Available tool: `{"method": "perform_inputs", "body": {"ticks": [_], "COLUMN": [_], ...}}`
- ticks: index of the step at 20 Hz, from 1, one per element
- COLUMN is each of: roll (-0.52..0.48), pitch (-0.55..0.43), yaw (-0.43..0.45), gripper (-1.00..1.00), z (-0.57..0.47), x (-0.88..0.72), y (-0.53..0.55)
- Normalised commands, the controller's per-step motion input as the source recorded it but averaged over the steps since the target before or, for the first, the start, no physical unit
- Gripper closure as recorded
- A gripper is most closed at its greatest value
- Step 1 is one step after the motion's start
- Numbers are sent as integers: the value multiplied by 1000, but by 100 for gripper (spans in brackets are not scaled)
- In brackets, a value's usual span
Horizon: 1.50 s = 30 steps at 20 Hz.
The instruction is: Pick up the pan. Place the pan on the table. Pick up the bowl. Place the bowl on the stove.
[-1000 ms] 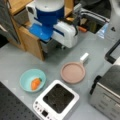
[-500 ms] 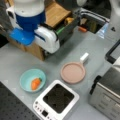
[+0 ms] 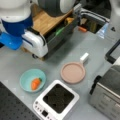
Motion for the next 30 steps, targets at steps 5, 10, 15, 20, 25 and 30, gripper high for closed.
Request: {"method": "perform_inputs", "body": {"ticks": [5,10,15,20,25,30], "roll": [46,54,56,59,52,54], "pitch": [310,251,205,172,143,124], "yaw": [122,121,120,105,98,123], "gripper": [-100,-100,-100,-100,-100,-100], "z": [100,143,110,52,9,-11], "x": [506,464,400,385,335,192], "y": [-374,-281,-200,-161,-168,-214]}}
